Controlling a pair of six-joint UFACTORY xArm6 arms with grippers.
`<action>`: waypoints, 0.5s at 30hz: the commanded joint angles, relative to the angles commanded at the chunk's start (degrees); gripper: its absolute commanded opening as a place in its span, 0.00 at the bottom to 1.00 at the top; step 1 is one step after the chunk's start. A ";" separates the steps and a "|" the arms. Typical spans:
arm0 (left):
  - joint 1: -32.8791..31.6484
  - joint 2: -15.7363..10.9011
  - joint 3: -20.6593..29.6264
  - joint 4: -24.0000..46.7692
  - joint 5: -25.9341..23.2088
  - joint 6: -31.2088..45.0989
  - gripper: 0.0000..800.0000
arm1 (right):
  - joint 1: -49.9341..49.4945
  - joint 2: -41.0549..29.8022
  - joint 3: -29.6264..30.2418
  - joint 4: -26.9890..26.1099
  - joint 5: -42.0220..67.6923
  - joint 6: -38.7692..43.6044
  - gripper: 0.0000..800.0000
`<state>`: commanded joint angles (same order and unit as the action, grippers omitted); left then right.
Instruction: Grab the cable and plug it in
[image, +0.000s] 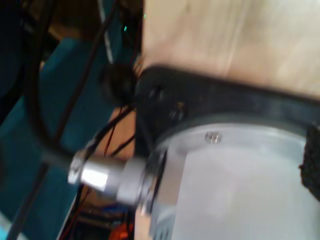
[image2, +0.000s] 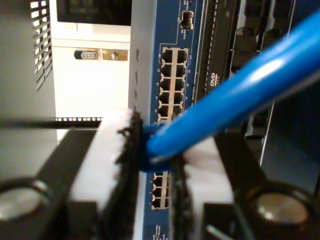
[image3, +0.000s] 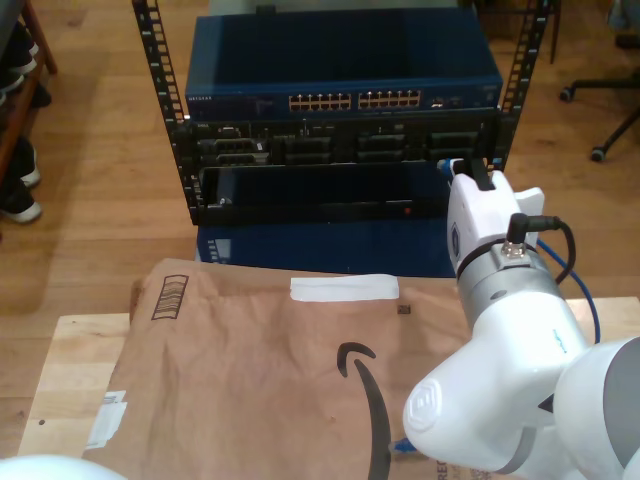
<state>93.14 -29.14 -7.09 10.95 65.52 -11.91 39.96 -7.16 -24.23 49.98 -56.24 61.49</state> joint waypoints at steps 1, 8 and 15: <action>0.09 -0.09 0.44 -0.09 -1.49 0.00 1.00 | 0.00 0.00 0.00 0.35 0.00 0.00 0.00; 0.79 0.53 0.26 -0.09 -1.93 0.09 1.00 | 0.09 -0.26 -0.09 0.97 -0.09 0.00 0.00; 0.79 0.53 0.26 -0.09 -1.93 0.09 1.00 | 1.23 0.18 3.69 4.40 -0.18 0.35 0.00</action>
<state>93.93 -28.62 -6.82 10.86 63.58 -11.82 41.19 -6.99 -20.54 54.37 -56.42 61.85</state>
